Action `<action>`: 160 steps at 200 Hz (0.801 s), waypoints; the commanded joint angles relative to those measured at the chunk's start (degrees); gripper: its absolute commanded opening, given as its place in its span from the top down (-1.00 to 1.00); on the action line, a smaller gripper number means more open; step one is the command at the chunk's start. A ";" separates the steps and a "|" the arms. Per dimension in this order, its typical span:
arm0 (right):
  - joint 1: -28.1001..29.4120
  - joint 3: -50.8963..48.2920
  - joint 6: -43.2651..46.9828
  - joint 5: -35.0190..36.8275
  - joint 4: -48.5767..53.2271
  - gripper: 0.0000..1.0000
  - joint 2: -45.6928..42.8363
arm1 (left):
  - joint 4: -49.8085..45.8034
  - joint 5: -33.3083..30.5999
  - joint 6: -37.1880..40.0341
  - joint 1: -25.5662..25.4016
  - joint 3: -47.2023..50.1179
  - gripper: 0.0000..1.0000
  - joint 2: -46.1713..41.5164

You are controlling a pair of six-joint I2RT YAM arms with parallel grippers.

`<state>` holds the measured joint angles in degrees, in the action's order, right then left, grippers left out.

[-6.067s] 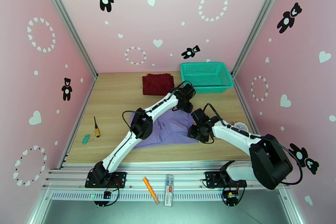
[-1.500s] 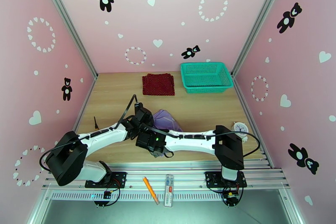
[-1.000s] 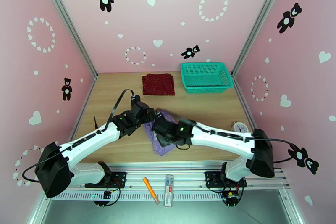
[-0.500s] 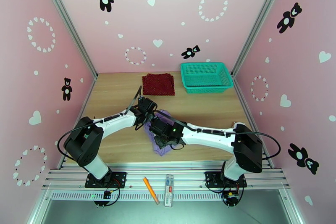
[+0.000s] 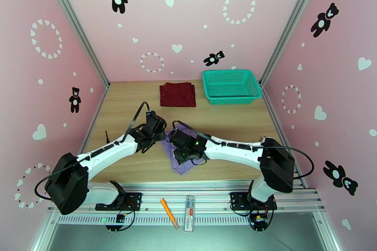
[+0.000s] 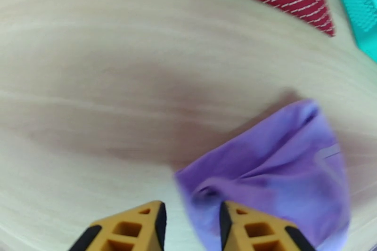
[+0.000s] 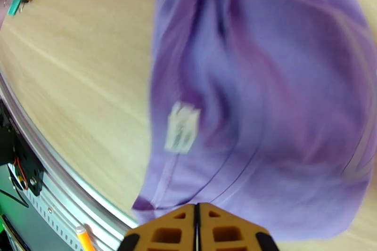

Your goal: Fold and stack the mixed laundry pile

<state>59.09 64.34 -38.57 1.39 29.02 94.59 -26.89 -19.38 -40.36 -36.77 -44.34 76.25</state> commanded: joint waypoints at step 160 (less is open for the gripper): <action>-6.61 23.28 8.78 -10.38 -0.22 1.00 23.63 | -15.61 -6.22 -5.50 7.18 3.57 0.32 -17.19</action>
<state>50.39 88.38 -30.30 -6.87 28.51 119.72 -41.60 -24.91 -45.95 -30.06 -40.97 59.72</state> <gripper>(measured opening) 0.033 0.340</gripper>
